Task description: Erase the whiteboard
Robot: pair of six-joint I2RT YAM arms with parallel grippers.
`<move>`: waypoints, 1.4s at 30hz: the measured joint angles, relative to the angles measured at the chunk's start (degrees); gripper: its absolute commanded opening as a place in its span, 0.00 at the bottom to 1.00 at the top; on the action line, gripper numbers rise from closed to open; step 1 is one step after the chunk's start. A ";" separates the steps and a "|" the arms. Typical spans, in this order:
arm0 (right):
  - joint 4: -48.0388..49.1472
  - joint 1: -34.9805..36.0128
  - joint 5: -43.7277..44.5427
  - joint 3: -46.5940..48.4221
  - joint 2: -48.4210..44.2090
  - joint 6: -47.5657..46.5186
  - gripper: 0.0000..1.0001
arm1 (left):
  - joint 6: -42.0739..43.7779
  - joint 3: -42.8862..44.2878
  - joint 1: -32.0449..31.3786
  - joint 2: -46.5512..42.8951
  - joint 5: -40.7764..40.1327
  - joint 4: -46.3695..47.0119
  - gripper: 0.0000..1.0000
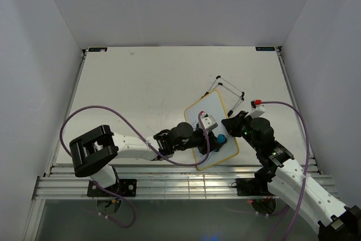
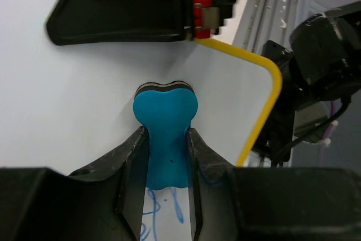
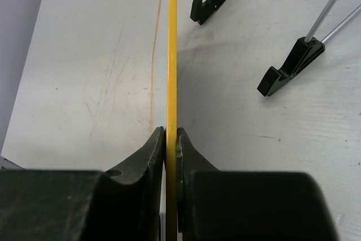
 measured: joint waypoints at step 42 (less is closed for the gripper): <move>-4.70 0.09 -1.33 1.20 -5.99 -0.48 0.08 | -16.90 -1.68 22.47 11.30 -6.97 1.77 0.00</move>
